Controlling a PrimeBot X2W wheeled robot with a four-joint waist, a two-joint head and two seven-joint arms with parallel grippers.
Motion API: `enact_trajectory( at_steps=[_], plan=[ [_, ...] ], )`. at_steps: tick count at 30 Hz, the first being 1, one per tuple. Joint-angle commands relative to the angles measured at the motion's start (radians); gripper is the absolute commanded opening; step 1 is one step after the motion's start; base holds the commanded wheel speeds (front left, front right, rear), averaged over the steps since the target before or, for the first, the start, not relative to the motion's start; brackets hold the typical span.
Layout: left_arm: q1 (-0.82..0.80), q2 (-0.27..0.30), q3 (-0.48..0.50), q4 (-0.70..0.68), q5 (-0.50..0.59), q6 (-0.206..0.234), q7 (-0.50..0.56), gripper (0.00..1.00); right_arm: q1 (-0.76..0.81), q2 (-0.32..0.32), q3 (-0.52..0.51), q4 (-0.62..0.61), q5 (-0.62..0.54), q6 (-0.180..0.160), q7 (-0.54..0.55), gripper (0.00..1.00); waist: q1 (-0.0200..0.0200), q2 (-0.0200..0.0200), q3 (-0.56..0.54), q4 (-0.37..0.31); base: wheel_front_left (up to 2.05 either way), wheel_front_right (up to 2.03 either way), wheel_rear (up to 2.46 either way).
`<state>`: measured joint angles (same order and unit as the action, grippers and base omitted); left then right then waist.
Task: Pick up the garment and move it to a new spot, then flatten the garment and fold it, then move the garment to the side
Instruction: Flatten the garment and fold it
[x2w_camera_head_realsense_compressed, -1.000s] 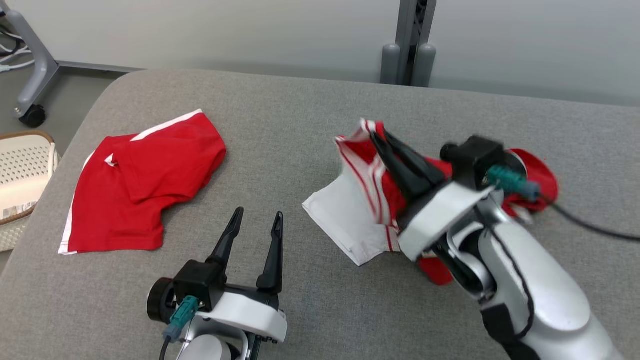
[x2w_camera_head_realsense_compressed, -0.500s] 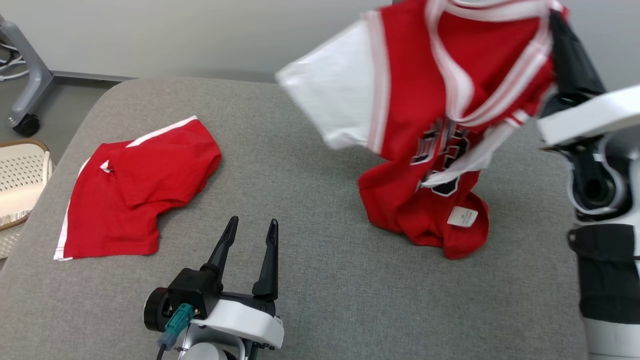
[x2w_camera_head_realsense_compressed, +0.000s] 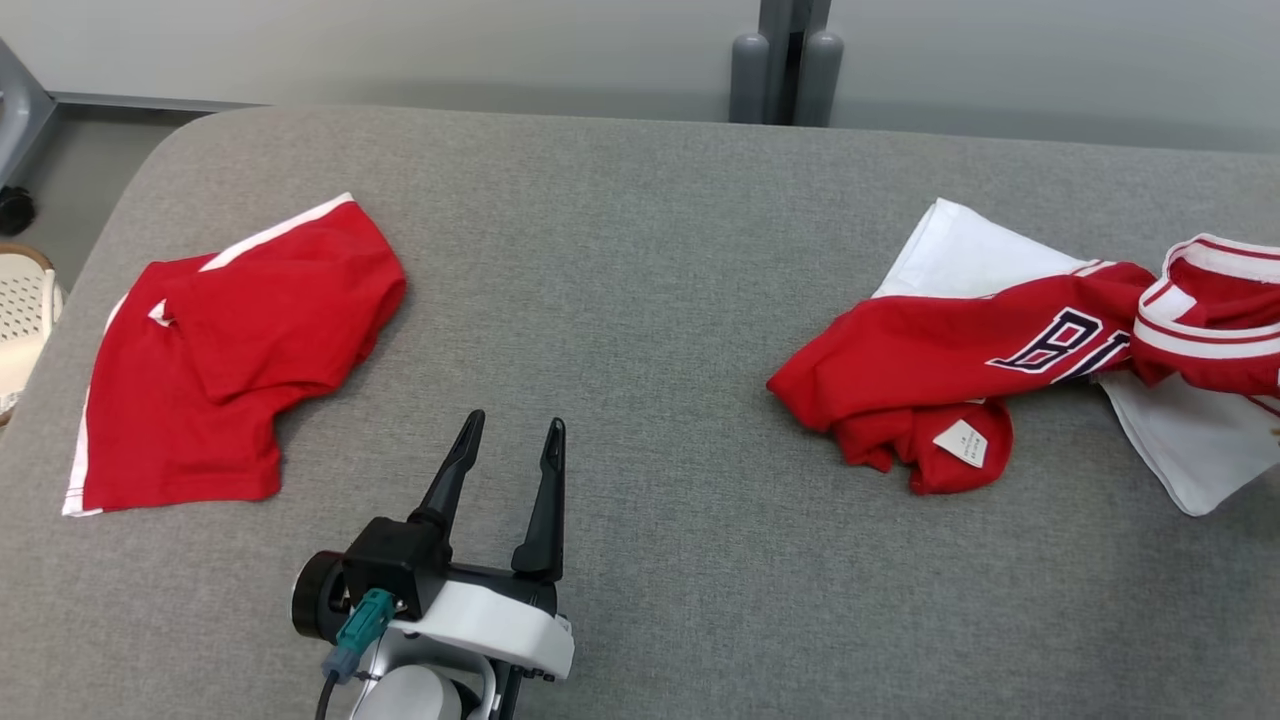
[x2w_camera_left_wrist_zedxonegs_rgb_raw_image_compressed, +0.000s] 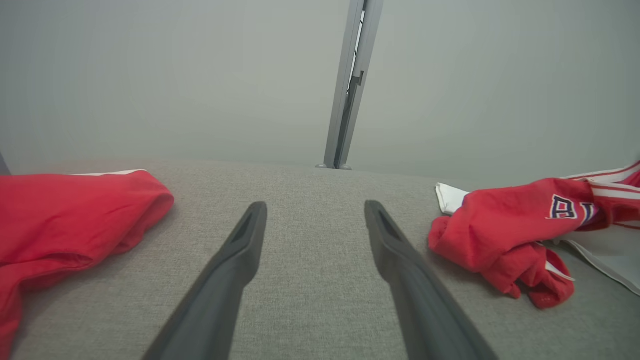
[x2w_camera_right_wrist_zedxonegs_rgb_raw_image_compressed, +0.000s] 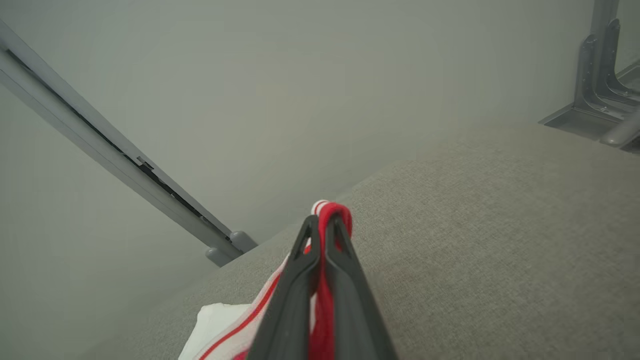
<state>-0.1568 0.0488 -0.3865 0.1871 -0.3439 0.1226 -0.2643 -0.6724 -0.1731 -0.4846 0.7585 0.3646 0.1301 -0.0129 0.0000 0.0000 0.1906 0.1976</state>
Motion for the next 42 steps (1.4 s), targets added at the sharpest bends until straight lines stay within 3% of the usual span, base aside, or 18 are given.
enact_trajectory(
  at_steps=[1,6,11,24,33,42],
  plan=[
    [-0.024,0.003,0.000,0.002,0.007,-0.004,-0.001,1.00,-0.013,-0.015,-0.011,0.024,-0.013,0.001,-0.021,1.00,0.0000,0.0000,0.006,-0.008,0.00,0.00,0.00],
    [-0.028,0.004,0.005,0.006,0.012,-0.002,-0.001,1.00,-0.034,-0.004,0.036,0.087,-0.038,0.001,-0.058,1.00,0.0000,0.0000,0.002,-0.041,0.00,0.00,0.00],
    [-0.031,0.004,0.020,0.003,0.020,-0.005,-0.001,1.00,-0.017,0.013,0.171,0.044,-0.028,0.001,-0.104,1.00,0.0000,0.0000,-0.025,-0.088,0.00,0.00,0.00],
    [-0.004,0.004,0.051,-0.038,0.024,-0.004,-0.001,1.00,0.188,0.038,0.466,-0.307,0.052,0.001,-0.147,1.00,0.0000,0.0000,-0.084,-0.185,0.00,0.00,0.00],
    [0.010,0.004,0.053,-0.037,0.026,-0.008,-0.001,1.00,0.414,0.091,0.507,-0.518,0.063,0.001,-0.204,1.00,0.0000,0.0000,-0.086,-0.213,0.00,0.00,0.00],
    [-0.042,0.004,0.032,0.040,0.064,-0.030,-0.001,1.00,0.430,0.109,0.484,-0.608,0.055,0.001,-0.174,1.00,0.0000,0.0000,-0.036,-0.255,0.00,0.00,0.00]
  ],
)
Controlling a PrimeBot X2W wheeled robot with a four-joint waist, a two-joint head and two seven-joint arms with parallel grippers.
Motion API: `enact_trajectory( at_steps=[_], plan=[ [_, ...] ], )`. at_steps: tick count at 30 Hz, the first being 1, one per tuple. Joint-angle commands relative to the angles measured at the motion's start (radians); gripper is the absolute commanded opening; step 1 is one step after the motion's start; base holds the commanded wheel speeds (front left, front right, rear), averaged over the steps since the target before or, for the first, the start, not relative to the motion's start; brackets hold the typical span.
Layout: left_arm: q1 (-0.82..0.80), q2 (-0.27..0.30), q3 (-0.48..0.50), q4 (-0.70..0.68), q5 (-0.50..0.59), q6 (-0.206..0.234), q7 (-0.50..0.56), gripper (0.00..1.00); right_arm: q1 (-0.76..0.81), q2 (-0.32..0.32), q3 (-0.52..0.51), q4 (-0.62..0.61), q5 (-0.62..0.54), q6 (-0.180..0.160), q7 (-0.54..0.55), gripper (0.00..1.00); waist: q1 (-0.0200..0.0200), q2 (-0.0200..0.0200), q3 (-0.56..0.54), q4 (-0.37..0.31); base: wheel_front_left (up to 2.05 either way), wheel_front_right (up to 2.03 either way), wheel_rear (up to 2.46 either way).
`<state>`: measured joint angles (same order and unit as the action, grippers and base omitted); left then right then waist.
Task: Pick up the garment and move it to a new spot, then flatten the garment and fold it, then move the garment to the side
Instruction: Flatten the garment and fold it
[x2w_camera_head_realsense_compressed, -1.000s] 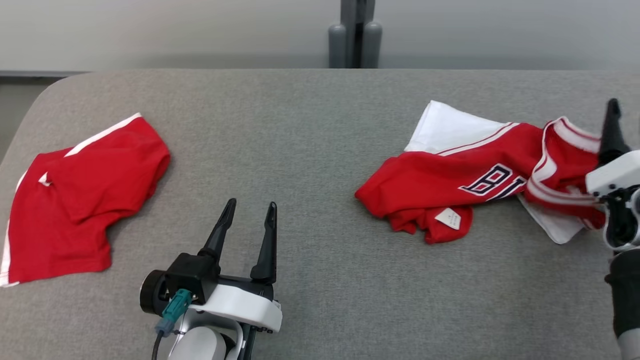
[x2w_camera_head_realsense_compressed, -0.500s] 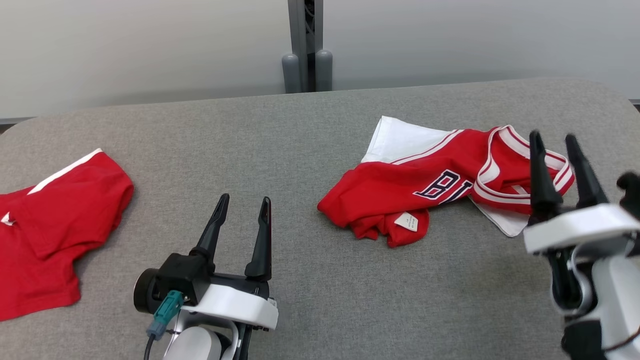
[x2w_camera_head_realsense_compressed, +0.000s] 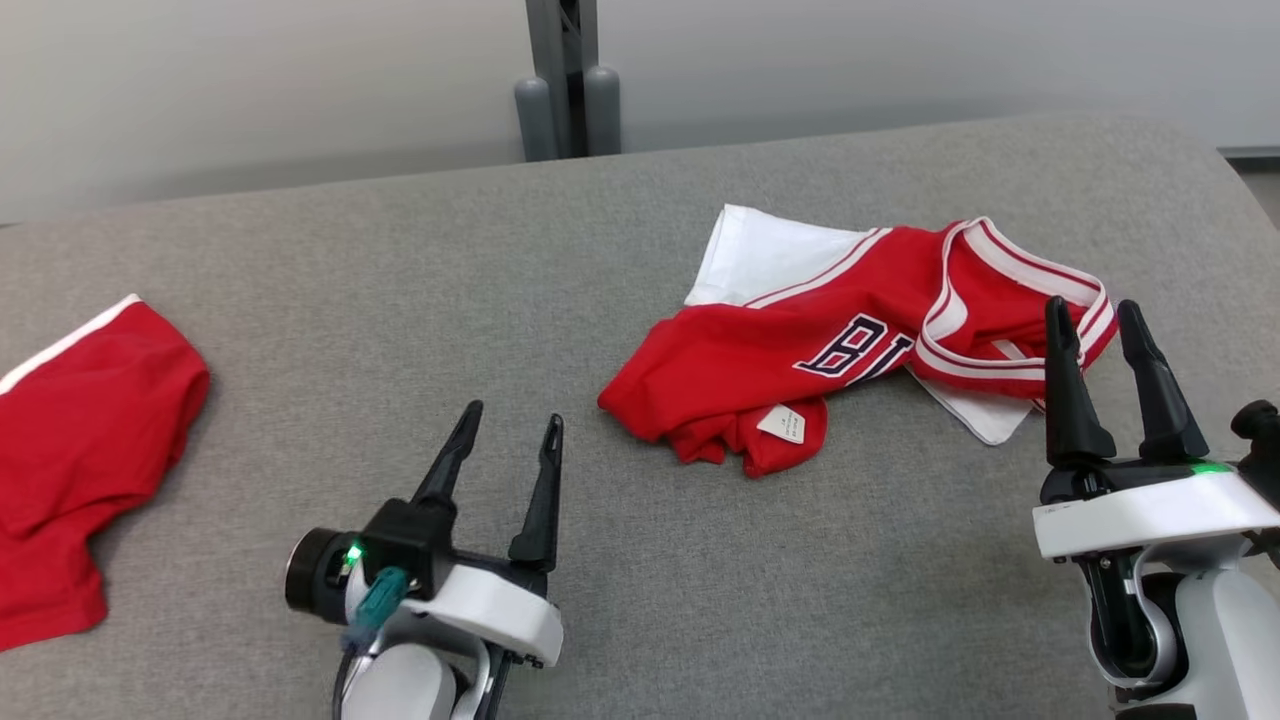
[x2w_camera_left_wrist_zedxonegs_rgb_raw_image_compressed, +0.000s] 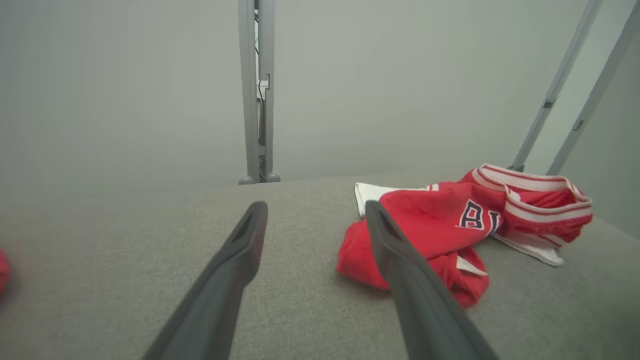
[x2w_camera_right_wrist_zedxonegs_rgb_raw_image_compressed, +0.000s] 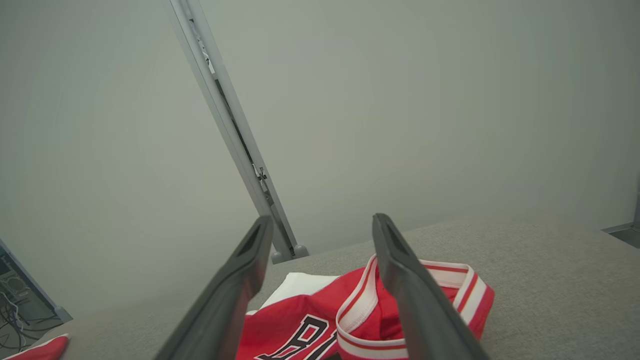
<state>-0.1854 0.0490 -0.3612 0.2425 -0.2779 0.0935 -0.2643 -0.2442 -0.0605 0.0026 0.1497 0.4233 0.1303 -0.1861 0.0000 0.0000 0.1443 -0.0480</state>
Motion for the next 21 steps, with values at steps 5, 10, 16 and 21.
enact_trajectory(
  at_steps=[5,10,16,21],
  plan=[
    [-0.119,0.026,-0.054,0.162,0.082,-0.053,-0.001,1.00,0.004,0.005,-0.003,-0.023,0.006,0.001,0.006,1.00,0.0000,0.0000,0.064,-0.045,0.00,0.00,0.00],
    [-0.245,0.048,-0.104,0.324,0.126,-0.110,0.020,1.00,-0.008,0.007,0.007,-0.016,0.026,0.001,-0.009,1.00,0.0000,0.0000,0.103,-0.085,0.00,0.00,0.00],
    [-0.356,0.051,-0.129,0.455,0.138,-0.151,0.024,1.00,-0.024,0.007,0.020,0.007,0.047,0.001,-0.029,1.00,0.0000,0.0000,0.130,-0.122,0.00,0.00,0.00],
    [-0.406,0.040,-0.140,0.531,0.123,-0.168,0.019,0.95,-0.037,0.007,0.026,0.020,0.061,0.001,-0.045,1.00,0.0000,0.0000,0.138,-0.134,0.00,0.00,0.00]
  ],
)
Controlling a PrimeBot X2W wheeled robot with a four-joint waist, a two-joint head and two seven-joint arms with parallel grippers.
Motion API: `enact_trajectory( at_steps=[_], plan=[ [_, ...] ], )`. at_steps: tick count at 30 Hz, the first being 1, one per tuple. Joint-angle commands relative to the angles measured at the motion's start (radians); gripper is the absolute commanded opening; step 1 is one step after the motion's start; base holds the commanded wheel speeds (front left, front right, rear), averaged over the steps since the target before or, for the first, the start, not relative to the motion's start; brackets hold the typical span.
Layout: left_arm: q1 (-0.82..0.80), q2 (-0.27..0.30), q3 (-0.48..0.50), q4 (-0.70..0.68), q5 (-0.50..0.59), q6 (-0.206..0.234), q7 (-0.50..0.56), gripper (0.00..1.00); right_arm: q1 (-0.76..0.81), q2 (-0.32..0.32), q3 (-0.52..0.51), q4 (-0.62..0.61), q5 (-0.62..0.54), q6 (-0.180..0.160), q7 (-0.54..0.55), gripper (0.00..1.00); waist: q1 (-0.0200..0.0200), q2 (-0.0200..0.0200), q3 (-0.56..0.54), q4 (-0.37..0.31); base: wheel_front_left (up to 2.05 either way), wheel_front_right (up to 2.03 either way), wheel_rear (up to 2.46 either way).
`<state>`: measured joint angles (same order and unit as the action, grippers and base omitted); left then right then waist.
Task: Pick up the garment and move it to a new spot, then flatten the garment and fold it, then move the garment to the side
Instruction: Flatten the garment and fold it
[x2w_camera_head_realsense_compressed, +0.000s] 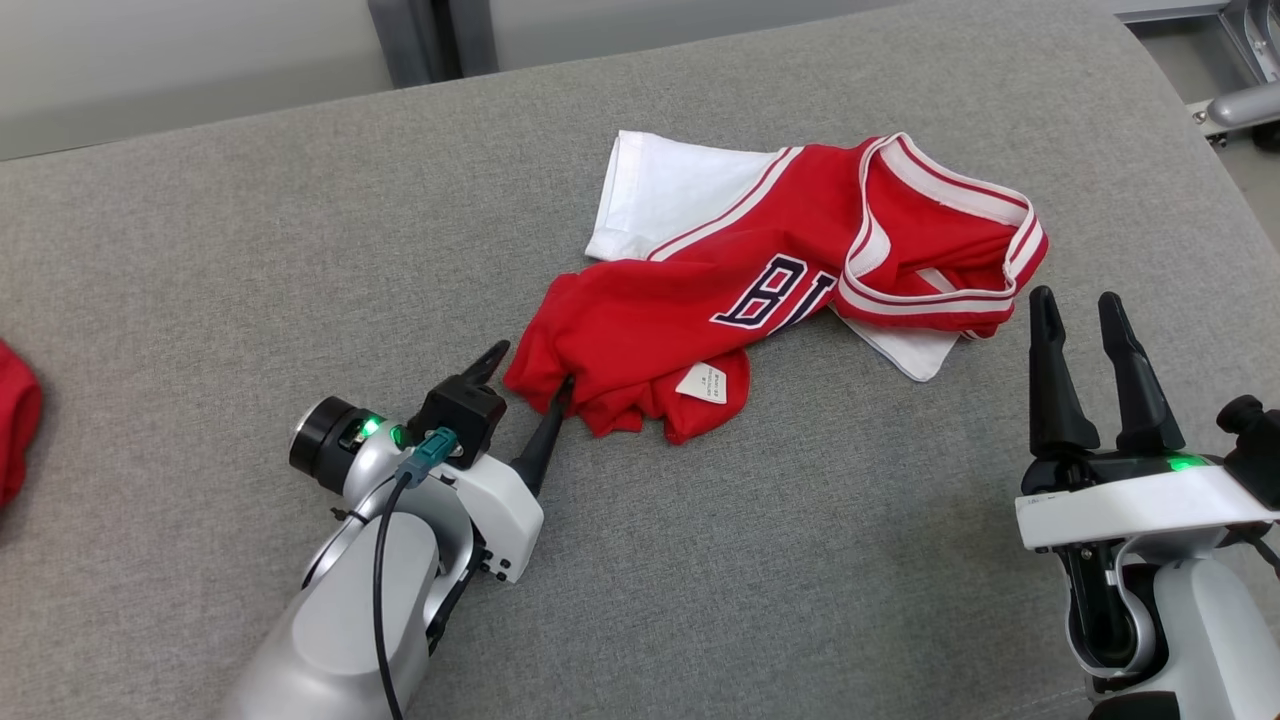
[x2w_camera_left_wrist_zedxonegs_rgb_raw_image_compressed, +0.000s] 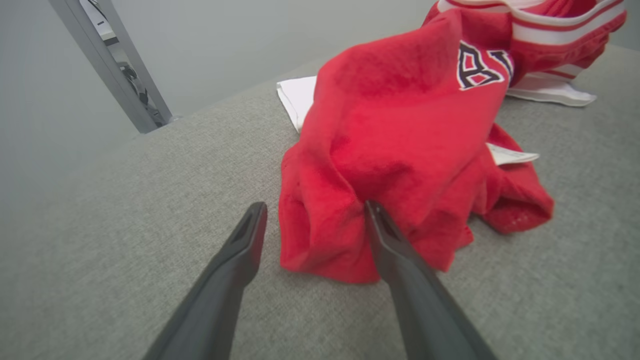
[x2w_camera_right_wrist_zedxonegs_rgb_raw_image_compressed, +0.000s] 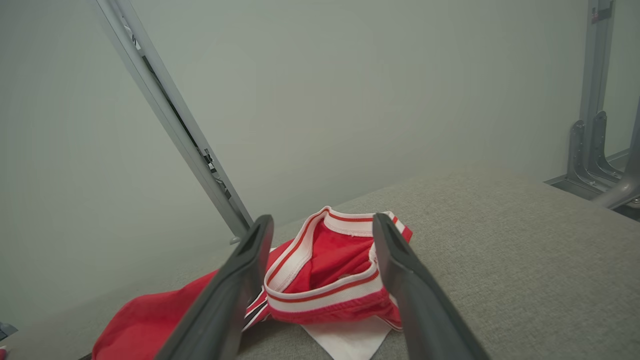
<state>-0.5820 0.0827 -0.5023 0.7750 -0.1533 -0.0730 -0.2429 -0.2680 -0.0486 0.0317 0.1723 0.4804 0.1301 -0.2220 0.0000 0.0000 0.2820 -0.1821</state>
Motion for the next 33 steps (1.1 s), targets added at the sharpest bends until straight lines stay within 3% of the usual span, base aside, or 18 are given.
enact_trajectory(
  at_steps=[1,6,10,18,26,30,33],
  plan=[
    [-0.023,0.001,-0.003,0.023,-0.011,-0.008,-0.004,0.00,-0.012,-0.005,-0.003,0.004,0.004,0.001,-0.012,1.00,0.0000,0.0000,0.001,0.000,0.00,0.00,0.00],
    [-0.034,-0.010,-0.009,0.052,-0.033,-0.019,-0.014,0.00,-0.008,-0.004,-0.006,0.019,0.005,0.001,-0.022,1.00,0.0000,0.0000,-0.009,0.017,0.00,0.00,0.00],
    [-0.038,-0.007,0.020,0.009,-0.044,0.020,-0.023,0.00,-0.007,-0.005,-0.001,0.024,-0.001,0.001,-0.028,1.00,0.0000,0.0000,-0.027,0.037,0.00,0.00,0.00],
    [0.053,0.047,0.112,-0.340,0.016,0.137,-0.022,0.00,0.005,-0.005,-0.006,0.039,-0.007,0.001,-0.034,1.00,0.0000,0.0000,-0.081,0.069,0.00,0.00,0.00],
    [0.117,0.101,0.119,-0.508,0.087,0.190,-0.022,0.00,0.009,-0.005,-0.009,0.051,0.002,0.001,-0.039,1.00,0.0000,0.0000,-0.113,0.076,0.00,0.00,0.00],
    [0.098,0.134,0.114,-0.553,0.114,0.202,0.012,0.00,0.003,-0.005,-0.004,0.045,0.012,0.001,-0.042,1.00,0.0000,0.0000,-0.096,0.070,0.00,0.00,0.00],
    [0.053,0.169,0.110,-0.545,0.134,0.185,0.085,0.00,-0.013,-0.005,0.009,0.040,0.023,0.001,-0.043,1.00,0.0000,0.0000,-0.066,0.056,0.00,0.00,0.00]
  ],
)
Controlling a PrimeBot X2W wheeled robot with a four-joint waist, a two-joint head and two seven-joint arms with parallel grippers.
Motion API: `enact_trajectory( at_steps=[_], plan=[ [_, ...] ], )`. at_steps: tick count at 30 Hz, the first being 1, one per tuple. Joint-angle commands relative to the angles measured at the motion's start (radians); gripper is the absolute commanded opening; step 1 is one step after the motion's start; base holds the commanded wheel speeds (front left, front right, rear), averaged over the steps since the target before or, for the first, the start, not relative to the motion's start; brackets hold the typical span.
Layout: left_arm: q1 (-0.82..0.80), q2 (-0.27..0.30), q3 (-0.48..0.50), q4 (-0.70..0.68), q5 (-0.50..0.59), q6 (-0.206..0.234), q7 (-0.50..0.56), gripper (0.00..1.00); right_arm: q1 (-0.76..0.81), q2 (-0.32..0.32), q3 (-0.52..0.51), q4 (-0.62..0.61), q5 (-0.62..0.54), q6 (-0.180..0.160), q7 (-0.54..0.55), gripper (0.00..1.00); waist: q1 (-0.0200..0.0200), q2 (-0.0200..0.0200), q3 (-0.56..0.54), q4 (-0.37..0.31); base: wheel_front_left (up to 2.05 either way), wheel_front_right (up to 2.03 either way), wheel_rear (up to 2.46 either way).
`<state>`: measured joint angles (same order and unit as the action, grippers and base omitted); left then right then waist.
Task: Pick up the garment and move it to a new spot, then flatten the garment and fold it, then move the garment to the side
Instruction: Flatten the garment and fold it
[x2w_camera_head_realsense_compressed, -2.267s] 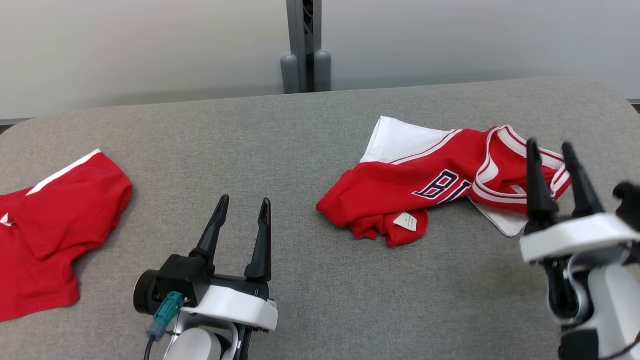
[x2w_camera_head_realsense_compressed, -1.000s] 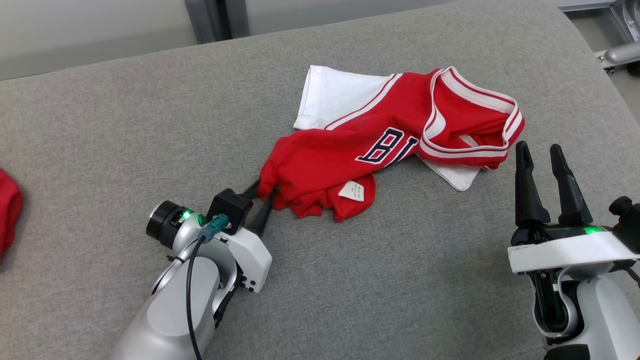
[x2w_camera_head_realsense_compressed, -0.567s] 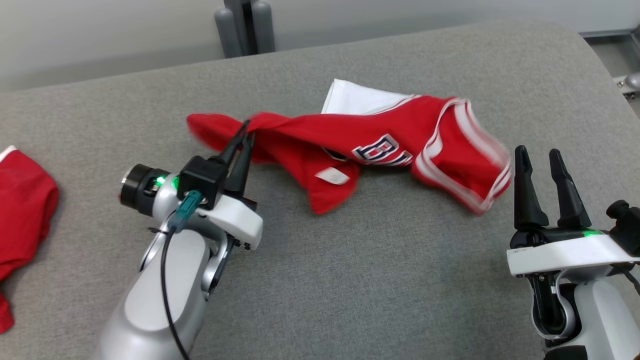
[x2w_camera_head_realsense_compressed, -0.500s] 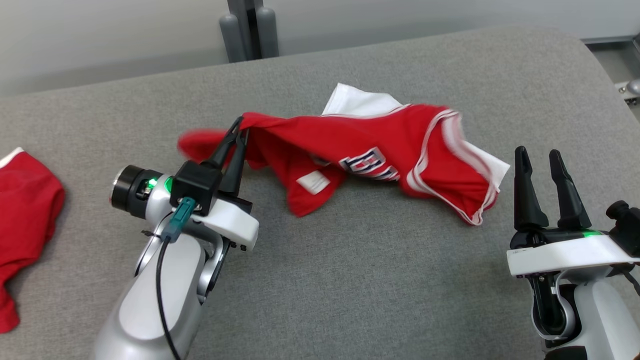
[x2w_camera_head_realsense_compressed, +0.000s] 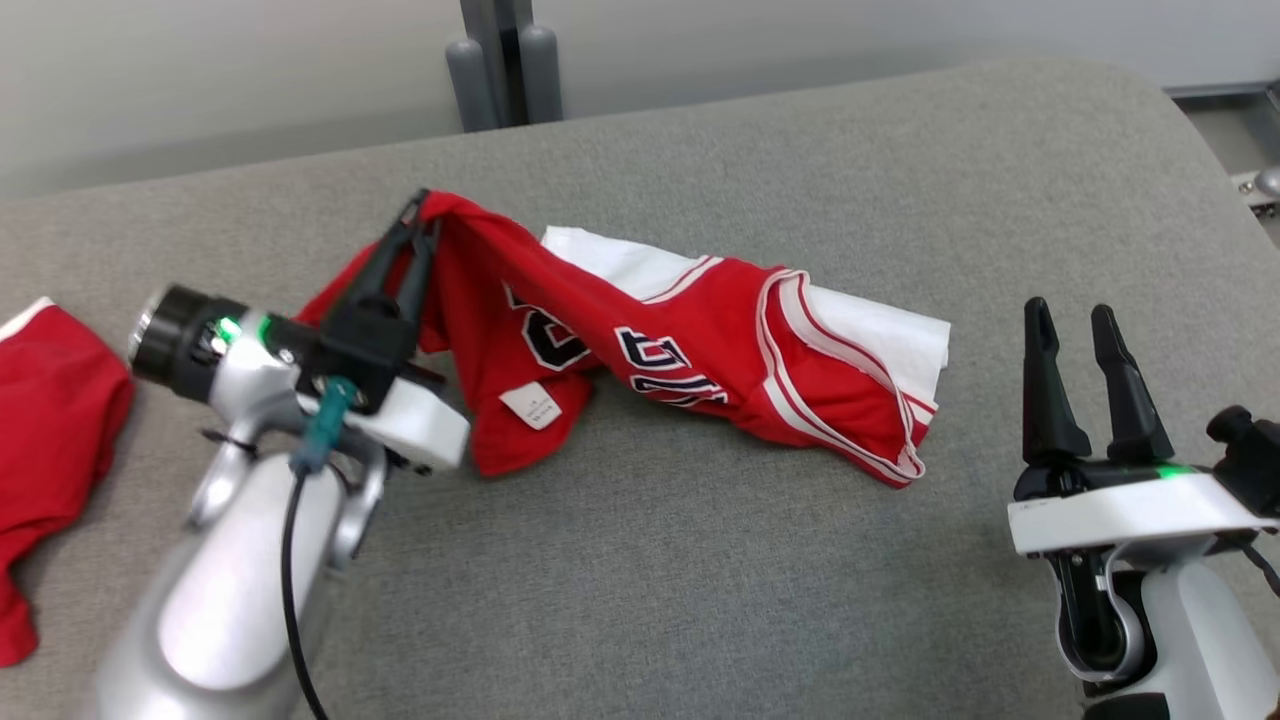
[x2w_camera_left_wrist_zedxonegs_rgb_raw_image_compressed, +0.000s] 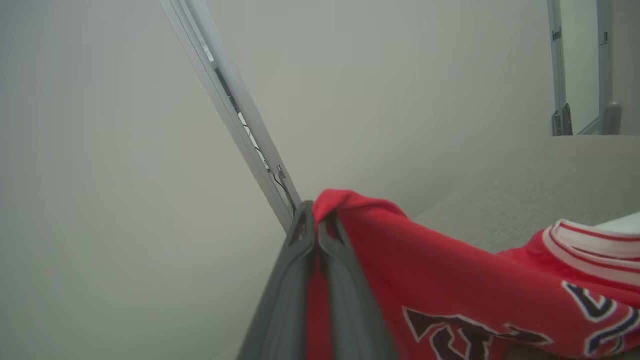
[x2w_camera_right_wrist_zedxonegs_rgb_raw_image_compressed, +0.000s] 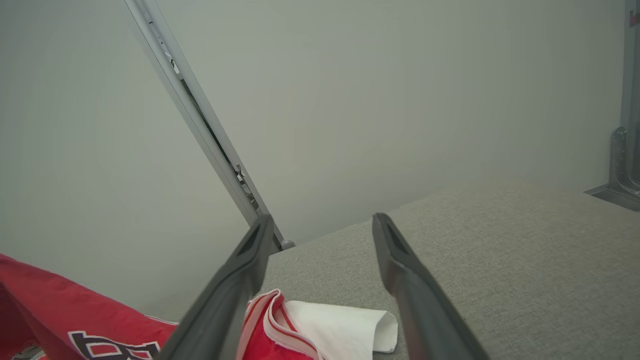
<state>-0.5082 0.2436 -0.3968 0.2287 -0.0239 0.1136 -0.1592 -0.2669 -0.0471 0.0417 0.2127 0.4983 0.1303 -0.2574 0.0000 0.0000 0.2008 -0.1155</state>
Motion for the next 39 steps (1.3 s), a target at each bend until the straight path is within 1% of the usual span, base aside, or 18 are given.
enact_trajectory(
  at_steps=[1,4,8,11,12,13,14,17,20,23,27,30,31,34,39],
  plan=[
    [-0.037,0.019,0.003,0.013,0.009,-0.012,0.033,0.00,-0.020,-0.006,0.007,-0.003,0.009,0.001,-0.009,1.00,0.0000,0.0000,0.028,-0.019,0.00,0.00,0.00],
    [-0.110,0.057,-0.008,0.071,0.019,-0.064,0.122,0.00,-0.042,-0.007,0.030,-0.005,0.022,0.001,-0.009,1.00,0.0000,0.0000,0.071,-0.049,0.00,0.00,0.00],
    [-0.219,0.098,-0.028,0.176,0.037,-0.132,0.202,0.00,-0.077,-0.007,0.054,-0.012,0.045,0.001,-0.009,1.00,0.0000,0.0000,0.123,-0.093,0.00,0.00,0.00],
    [-0.292,0.111,-0.031,0.265,0.038,-0.158,0.227,0.00,-0.093,-0.007,0.068,-0.022,0.063,0.001,-0.009,1.00,0.0000,0.0000,0.152,-0.119,0.00,0.00,0.00],
    [-0.312,0.112,-0.033,0.296,0.040,-0.162,0.229,0.26,-0.097,-0.007,0.072,-0.024,0.068,0.001,-0.010,1.00,0.0000,0.0000,0.160,-0.126,0.00,0.00,0.00],
    [-0.334,0.114,-0.034,0.327,0.044,-0.164,0.230,0.81,-0.099,-0.006,0.077,-0.026,0.072,0.001,-0.010,1.00,0.0000,0.0000,0.168,-0.132,0.00,0.00,0.00],
    [-0.353,0.114,-0.034,0.358,0.045,-0.161,0.229,1.00,-0.099,-0.006,0.082,-0.028,0.076,0.001,-0.010,1.00,0.0000,0.0000,0.174,-0.137,0.00,0.00,0.00],
    [-0.391,0.106,-0.037,0.455,0.050,-0.151,0.223,1.00,-0.101,-0.007,0.085,-0.028,0.082,0.001,-0.010,1.00,0.0000,0.0000,0.184,-0.142,0.00,0.00,0.00],
    [-0.426,0.094,-0.029,0.515,0.040,-0.132,0.186,1.00,-0.102,-0.006,0.092,-0.027,0.082,0.001,-0.010,1.00,0.0000,0.0000,0.183,-0.137,0.00,0.00,0.00],
    [-0.433,0.074,-0.025,0.550,0.030,-0.110,0.130,1.00,-0.096,-0.007,0.088,-0.026,0.071,0.001,-0.010,1.00,0.0000,0.0000,0.169,-0.117,0.00,0.00,0.00],
    [-0.411,0.045,-0.006,0.562,-0.001,-0.077,0.043,1.00,-0.082,-0.008,0.074,-0.023,0.051,0.001,-0.010,1.00,0.0000,0.0000,0.132,-0.080,0.00,0.00,0.00],
    [-0.374,0.015,0.019,0.544,-0.036,-0.050,-0.029,1.00,-0.068,-0.007,0.060,-0.024,0.030,0.001,-0.010,1.00,0.0000,0.0000,0.095,-0.044,0.00,0.00,0.00],
    [-0.374,0.015,0.019,0.544,-0.036,-0.050,-0.029,1.00,-0.068,-0.007,0.060,-0.024,0.030,0.001,-0.010,1.00,0.0000,0.0000,0.095,-0.044,0.00,0.00,0.00],
    [-0.319,-0.020,0.048,0.494,-0.082,-0.032,-0.080,1.00,-0.056,-0.007,0.045,-0.027,0.006,0.001,-0.010,1.00,0.0000,0.0000,0.054,-0.006,0.00,0.00,0.00],
    [-0.172,-0.062,0.083,0.334,-0.139,-0.003,-0.105,1.00,-0.033,-0.007,0.015,-0.045,-0.053,0.001,-0.010,1.00,0.0000,0.0000,0.001,0.058,0.00,0.00,0.00]
  ],
)
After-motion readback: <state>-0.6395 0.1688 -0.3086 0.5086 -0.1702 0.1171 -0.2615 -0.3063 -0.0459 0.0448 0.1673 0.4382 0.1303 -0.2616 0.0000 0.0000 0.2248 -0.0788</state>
